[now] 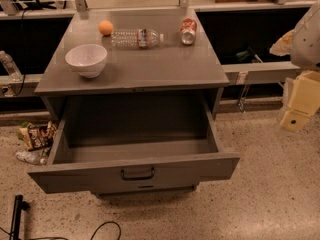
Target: Close top drawer
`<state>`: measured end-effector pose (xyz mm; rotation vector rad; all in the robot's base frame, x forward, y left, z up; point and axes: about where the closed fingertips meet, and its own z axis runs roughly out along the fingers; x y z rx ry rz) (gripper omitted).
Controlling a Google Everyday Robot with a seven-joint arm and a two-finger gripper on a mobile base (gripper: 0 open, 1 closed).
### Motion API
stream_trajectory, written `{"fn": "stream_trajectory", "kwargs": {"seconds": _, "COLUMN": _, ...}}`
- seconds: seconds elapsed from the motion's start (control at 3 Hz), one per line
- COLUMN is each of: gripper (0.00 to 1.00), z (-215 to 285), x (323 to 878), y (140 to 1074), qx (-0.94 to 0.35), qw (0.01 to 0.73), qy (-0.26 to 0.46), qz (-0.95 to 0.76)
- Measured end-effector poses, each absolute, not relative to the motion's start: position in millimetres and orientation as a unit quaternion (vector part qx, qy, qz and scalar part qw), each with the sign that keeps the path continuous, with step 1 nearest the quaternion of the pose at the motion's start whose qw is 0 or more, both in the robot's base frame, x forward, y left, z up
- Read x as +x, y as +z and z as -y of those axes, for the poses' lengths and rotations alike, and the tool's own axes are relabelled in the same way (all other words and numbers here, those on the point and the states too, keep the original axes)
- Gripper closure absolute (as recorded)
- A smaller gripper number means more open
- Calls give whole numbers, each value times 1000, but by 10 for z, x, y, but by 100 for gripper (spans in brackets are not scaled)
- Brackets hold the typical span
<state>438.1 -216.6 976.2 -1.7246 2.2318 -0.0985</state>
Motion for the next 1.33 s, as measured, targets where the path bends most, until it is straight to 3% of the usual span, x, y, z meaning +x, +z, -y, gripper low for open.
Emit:
{"fn": "stream_trajectory", "kwargs": {"seconds": 0.33, "gripper": 0, "z": 2166, "x": 4382, "y": 9763, "qx": -603, "qw": 159, "qy": -35, "qz": -781}}
{"fn": "stream_trajectory", "kwargs": {"seconds": 0.67, "gripper": 13, "z": 2105, "x": 4352, "y": 9620, "qx": -601, "qw": 169, "qy": -11, "qz": -781}}
{"fn": "stream_trajectory", "kwargs": {"seconds": 1.33, "gripper": 61, "z": 1659, "x": 4122, "y": 8590, "qx": -586, "qw": 231, "qy": 104, "qz": -770}}
